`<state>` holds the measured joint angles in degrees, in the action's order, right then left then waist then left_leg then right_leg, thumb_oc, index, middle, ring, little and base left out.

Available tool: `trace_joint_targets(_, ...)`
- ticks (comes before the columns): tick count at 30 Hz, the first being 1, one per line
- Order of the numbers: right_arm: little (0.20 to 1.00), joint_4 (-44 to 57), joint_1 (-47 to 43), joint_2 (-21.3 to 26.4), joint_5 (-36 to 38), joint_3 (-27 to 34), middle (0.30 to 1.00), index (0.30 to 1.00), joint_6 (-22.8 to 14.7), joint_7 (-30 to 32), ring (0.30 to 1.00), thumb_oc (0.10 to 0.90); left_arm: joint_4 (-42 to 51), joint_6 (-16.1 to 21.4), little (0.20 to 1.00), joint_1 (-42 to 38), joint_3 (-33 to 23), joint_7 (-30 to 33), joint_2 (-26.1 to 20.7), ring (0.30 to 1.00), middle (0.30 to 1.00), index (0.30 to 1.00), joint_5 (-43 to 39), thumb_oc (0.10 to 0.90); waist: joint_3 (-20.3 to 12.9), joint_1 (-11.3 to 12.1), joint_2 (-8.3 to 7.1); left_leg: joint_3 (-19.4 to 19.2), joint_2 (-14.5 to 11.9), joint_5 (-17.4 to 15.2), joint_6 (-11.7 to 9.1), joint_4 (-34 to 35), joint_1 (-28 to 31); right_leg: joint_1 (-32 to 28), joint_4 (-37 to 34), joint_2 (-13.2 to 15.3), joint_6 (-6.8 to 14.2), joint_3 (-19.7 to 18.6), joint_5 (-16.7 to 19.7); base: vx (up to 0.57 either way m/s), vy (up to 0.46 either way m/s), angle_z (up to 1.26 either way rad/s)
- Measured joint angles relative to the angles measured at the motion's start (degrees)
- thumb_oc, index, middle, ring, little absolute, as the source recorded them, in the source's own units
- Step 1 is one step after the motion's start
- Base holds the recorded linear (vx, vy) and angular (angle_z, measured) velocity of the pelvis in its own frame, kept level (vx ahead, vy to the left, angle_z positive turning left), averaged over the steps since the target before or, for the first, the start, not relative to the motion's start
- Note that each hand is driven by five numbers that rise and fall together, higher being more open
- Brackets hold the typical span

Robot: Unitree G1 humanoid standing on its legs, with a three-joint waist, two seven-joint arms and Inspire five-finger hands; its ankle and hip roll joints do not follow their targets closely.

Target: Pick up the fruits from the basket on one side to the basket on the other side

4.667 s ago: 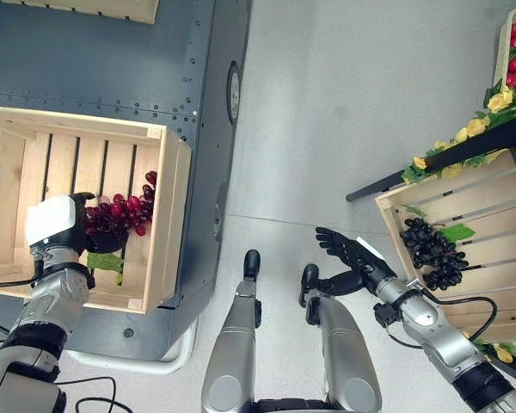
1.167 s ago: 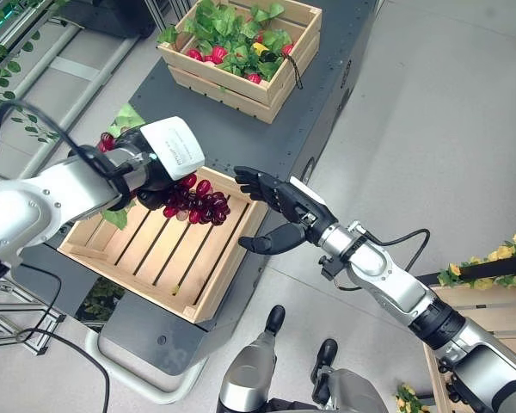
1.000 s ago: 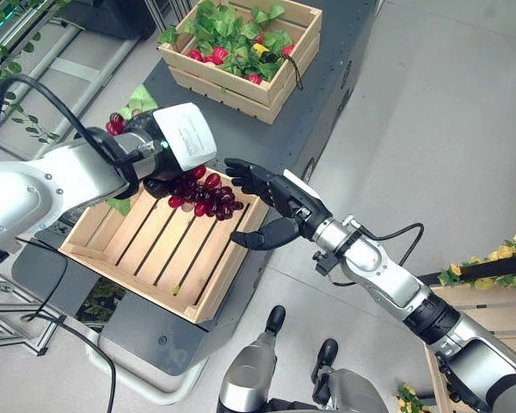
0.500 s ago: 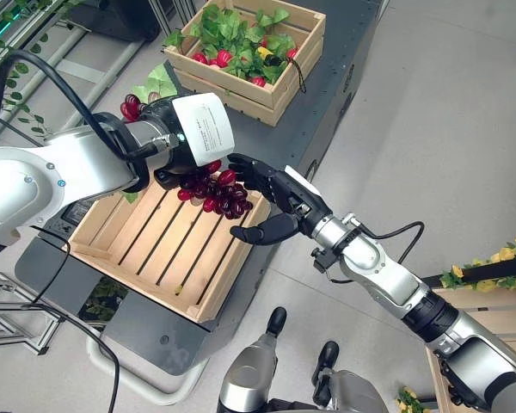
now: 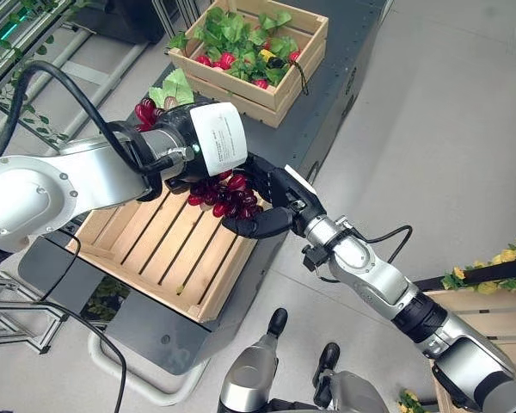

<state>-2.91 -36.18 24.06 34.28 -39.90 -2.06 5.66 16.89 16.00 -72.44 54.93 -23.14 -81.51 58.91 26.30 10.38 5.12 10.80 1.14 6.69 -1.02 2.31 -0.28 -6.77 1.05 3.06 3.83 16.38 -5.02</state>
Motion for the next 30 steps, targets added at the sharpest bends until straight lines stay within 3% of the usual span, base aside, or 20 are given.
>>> trace_joint_targets(5, 0.9, 0.0, -0.01, 0.04, -0.01, -0.09, 0.9, 0.9, 0.74, 0.0, 0.9, 0.8, 0.03, -0.01, 0.3, 0.01, 0.0, -0.07, 1.76, 0.3, 0.3, 0.3, 0.04, 0.4, -0.29, -0.01, 0.42, 0.01, -0.02, 0.0, 0.0, 0.0, -0.02, 0.0, 0.0, -0.03, 0.0, 0.01, 0.0, 0.0, 0.0, 0.0)
trace_joint_targets(6, 0.836, 0.0, -0.03, 0.0, -0.02, -0.28, 0.836, 0.836, 0.78, 0.0, 0.836, 0.758, 0.17, -0.02, 0.3, 0.01, -0.01, -0.23, 2.54, 0.3, 0.3, 0.3, 0.05, 0.4, -0.41, -0.01, 0.52, 0.01, -0.02, 0.0, 0.0, 0.01, -0.02, 0.01, -0.01, -0.02, 0.0, 0.01, 0.0, 0.0, 0.0, 0.0)
trace_joint_targets(7, 0.836, 0.0, -0.07, -0.01, -0.01, -0.44, 0.836, 0.836, 0.78, 0.0, 0.836, 0.758, 0.29, -0.02, 0.3, 0.01, -0.01, -0.25, 2.69, 0.3, 0.3, 0.3, 0.05, 0.4, -0.43, -0.04, 0.52, 0.01, -0.02, 0.0, 0.0, 0.01, -0.02, 0.01, -0.01, -0.02, 0.0, 0.01, 0.0, 0.0, 0.0, 0.0)
trace_joint_targets(8, 0.695, 0.0, -0.1, 0.03, 0.0, -0.8, 0.695, 0.695, 0.79, 0.03, 0.695, 0.664, 0.58, -0.02, 0.3, 0.01, -0.01, -0.29, 3.05, 0.3, 0.3, 0.3, 0.06, 0.4, -0.43, -0.09, 0.52, 0.01, -0.02, 0.0, 0.0, 0.01, -0.02, 0.02, -0.02, -0.02, 0.0, 0.01, 0.0, 0.0, 0.0, 0.0)
trace_joint_targets(9, 0.444, 0.0, -0.1, 0.03, 0.0, -1.0, 0.444, 0.444, 0.89, 0.04, 0.444, 0.496, 0.85, -0.02, 0.3, 0.01, -0.01, -0.33, 3.32, 0.3, 0.3, 0.3, 0.07, 0.4, -0.43, -0.1, 0.52, 0.01, -0.03, 0.0, 0.0, 0.01, -0.04, 0.03, -0.02, -0.03, 0.0, 0.01, 0.0, 0.0, 0.0, 0.0)
trace_joint_targets(10, 0.3, 0.0, -0.1, 0.02, -0.02, -1.12, 0.3, 0.3, 1.12, 0.04, 0.3, 0.4, 0.98, -0.05, 0.3, 0.01, -0.01, -0.33, 3.6, 0.3, 0.3, 0.3, 0.14, 0.4, -0.44, -0.16, 0.52, 0.0, -0.04, 0.0, 0.0, 0.01, -0.03, 0.03, -0.02, -0.03, -0.01, 0.01, 0.0, 0.0, 0.0, 0.0)
trace_joint_targets(30, 0.3, -1.1, -0.09, 0.38, -0.05, -1.23, 0.3, 0.3, 3.27, 5.64, 0.3, 0.4, 3.62, -0.64, 0.3, 0.02, -0.19, -1.35, 4.69, 0.3, 0.3, 0.3, 1.02, 0.4, -0.48, -0.19, 0.58, -0.02, -0.03, 0.0, 0.0, 0.02, -0.09, 0.1, -0.02, -0.02, -0.01, -0.01, 0.0, 0.0, 0.0, 0.0)
